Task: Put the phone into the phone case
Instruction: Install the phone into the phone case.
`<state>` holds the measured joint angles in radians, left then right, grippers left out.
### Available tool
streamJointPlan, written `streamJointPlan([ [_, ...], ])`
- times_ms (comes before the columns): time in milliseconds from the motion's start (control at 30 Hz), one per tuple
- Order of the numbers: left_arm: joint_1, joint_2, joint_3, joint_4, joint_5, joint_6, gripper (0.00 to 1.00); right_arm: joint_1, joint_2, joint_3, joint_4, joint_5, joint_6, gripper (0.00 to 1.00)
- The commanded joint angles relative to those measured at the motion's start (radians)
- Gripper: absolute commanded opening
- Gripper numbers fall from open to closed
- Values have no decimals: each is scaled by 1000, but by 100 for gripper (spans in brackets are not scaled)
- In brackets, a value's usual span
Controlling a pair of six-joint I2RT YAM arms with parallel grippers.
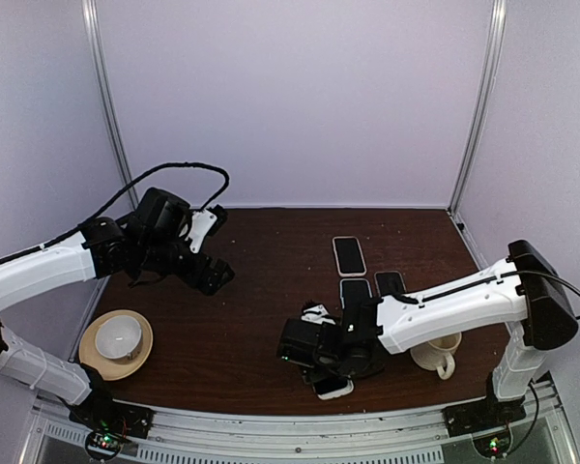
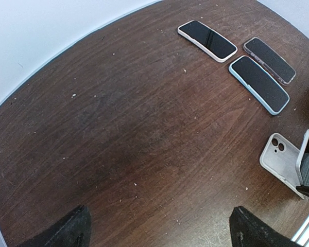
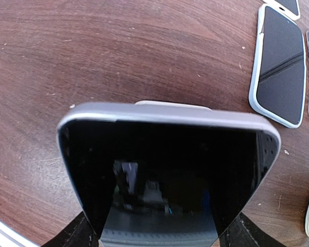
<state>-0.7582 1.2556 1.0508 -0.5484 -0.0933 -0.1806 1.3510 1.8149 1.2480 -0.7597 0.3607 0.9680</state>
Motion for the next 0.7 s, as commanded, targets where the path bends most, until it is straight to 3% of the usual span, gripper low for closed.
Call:
streamJointPlan([
  [0,8,-12,-10,36,15,11,98,-10,-9,-38,3,13,8,0],
  [667,8,-2,-10,34,15,11,98,-36,-48,-133,181,-83,-37,0],
])
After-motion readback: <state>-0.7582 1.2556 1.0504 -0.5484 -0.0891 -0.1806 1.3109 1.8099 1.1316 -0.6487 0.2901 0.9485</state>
